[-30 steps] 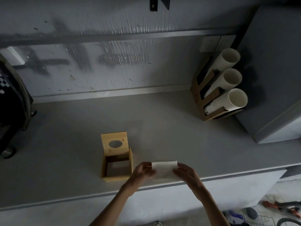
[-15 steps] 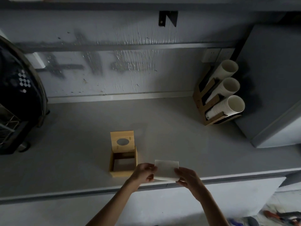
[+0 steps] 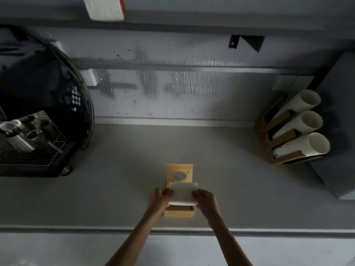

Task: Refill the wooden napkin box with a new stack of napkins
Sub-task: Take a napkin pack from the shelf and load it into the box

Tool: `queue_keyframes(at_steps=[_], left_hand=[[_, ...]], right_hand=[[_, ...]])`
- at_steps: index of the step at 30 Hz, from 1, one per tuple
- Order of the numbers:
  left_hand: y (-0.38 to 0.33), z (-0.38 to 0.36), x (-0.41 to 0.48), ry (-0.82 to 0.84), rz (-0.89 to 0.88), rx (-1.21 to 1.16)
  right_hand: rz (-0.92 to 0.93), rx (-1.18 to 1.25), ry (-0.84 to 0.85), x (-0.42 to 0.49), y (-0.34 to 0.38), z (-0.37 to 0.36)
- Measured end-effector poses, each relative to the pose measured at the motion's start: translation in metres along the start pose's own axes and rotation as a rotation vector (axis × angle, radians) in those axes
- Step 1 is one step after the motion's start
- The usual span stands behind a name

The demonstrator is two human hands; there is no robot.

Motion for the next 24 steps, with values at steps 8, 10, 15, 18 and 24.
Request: queue_keyframes(at_steps=[8, 10, 15, 18, 24], left_hand=[[0.014, 0.007, 0.017, 0.011, 0.046, 0.156], [0.01, 0.005, 0.015, 0.016, 0.031, 0.198], [0.003, 0.004, 0.016, -0.005, -0.047, 0.292], [0.006, 0.001, 0.02, -0.014, -0.059, 0.318], [0.013, -0.002, 0.017, -0.069, -0.037, 0.29]], right_hand=[[-0.045, -0.245, -0.083, -0.002, 0.002, -0.036], [-0.021, -0.276, -0.096, -0.002, 0.003, -0.037], [0.017, -0.345, -0.104, -0.001, 0.006, -0.034], [0.043, -0.383, -0.099, -0.003, 0.004, -0.034], [0.019, -0.47, -0.147, -0.001, -0.009, -0.038]])
Point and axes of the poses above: each hand's wrist, its own x-axis towards the middle knuckle, its own z-axis out of the back of the hand, y = z × x, the point moved 1 cm from there along x, towards the middle knuckle, and after that the axes turned 9 degrees about z, right-handed, at the moved point
